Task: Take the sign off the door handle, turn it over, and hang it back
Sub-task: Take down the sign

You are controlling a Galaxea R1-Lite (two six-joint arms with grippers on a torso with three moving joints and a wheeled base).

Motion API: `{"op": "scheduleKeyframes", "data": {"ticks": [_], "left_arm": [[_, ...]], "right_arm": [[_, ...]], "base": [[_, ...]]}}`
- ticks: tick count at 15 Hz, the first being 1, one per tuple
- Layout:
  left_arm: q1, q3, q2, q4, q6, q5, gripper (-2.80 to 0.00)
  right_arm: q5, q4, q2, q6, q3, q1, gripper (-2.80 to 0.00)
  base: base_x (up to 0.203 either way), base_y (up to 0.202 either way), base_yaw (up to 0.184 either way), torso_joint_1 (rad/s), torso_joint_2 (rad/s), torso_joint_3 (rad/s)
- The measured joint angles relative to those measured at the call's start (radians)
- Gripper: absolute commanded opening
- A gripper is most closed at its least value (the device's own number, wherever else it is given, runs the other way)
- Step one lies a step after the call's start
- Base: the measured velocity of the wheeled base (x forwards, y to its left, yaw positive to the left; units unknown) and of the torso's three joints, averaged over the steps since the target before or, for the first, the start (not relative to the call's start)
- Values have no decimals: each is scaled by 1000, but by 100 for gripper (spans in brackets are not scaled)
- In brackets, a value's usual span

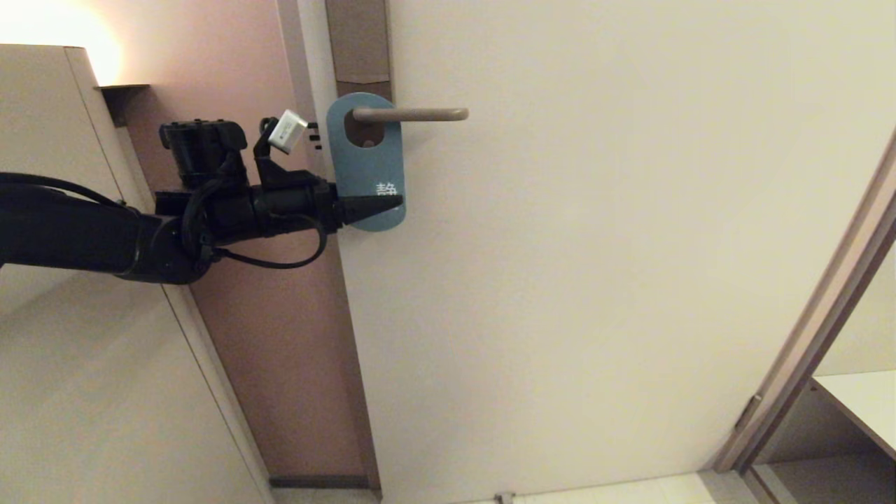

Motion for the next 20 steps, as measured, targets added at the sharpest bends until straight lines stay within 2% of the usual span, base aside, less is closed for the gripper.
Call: {"op": "scheduleKeyframes", "data": {"ticks": [14,15,20], "left_arm": [[-1,-69,41,0,-1,1,0],[-1,-76,43,0,-2,1,-280],[-2,-82,46,0,-2,1,-280]], "right_arm": [[0,0,0,0,0,0,-280],[0,0,0,0,0,0,-280],[0,0,0,0,0,0,-280]], "base": [[0,0,0,0,0,0],[0,0,0,0,0,0],[0,0,0,0,0,0]]}}
